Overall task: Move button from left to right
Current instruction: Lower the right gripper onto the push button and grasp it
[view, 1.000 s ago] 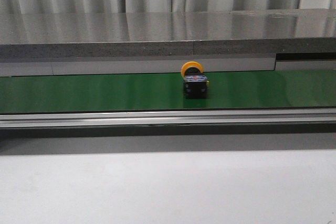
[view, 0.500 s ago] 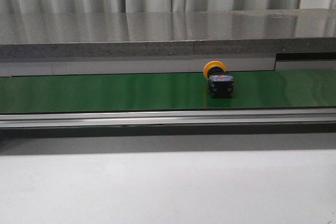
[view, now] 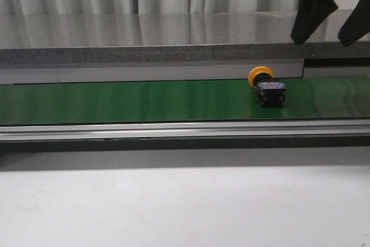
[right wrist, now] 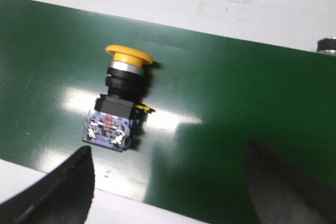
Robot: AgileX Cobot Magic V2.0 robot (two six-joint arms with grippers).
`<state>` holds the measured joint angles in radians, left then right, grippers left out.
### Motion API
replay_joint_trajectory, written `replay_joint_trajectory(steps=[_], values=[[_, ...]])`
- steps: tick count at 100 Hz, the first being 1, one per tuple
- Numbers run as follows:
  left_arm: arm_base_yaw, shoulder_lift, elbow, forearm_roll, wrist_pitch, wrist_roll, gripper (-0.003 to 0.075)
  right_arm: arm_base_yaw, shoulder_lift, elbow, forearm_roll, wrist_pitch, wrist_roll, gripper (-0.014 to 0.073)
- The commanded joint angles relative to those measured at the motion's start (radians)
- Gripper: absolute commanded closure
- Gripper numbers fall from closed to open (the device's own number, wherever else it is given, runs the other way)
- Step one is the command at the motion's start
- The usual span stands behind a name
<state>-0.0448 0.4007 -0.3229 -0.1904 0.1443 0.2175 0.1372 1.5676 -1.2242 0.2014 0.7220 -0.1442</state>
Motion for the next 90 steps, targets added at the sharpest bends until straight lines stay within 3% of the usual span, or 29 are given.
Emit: replay_joint_trajectory(steps=[1,61,68,80,90], values=[[-0.008,0.004,-0.028,-0.007,-0.080,0.001,0.0740,0.010,0.009,-0.062,0.006,-0.049,-0.014,0.0012],[-0.008,0.004,-0.028,-0.007,-0.080,0.001,0.0740,0.012,0.203,-0.112,-0.044,-0.070,-0.014,0.0024],[-0.008,0.004,-0.028,-0.007,-0.080,0.001,0.0740,0.012,0.208,-0.112,-0.044,-0.061,-0.014,0.0083],[-0.008,0.004,-0.028,-0.007,-0.080,0.001,0.0740,0.011,0.209,-0.112,-0.044,-0.044,-0.014,0.0275],[-0.008,0.004,-0.028,-0.007,-0.080,0.001,0.0740,0.007,0.209,-0.112,-0.045,-0.018,-0.014,0.0379]])
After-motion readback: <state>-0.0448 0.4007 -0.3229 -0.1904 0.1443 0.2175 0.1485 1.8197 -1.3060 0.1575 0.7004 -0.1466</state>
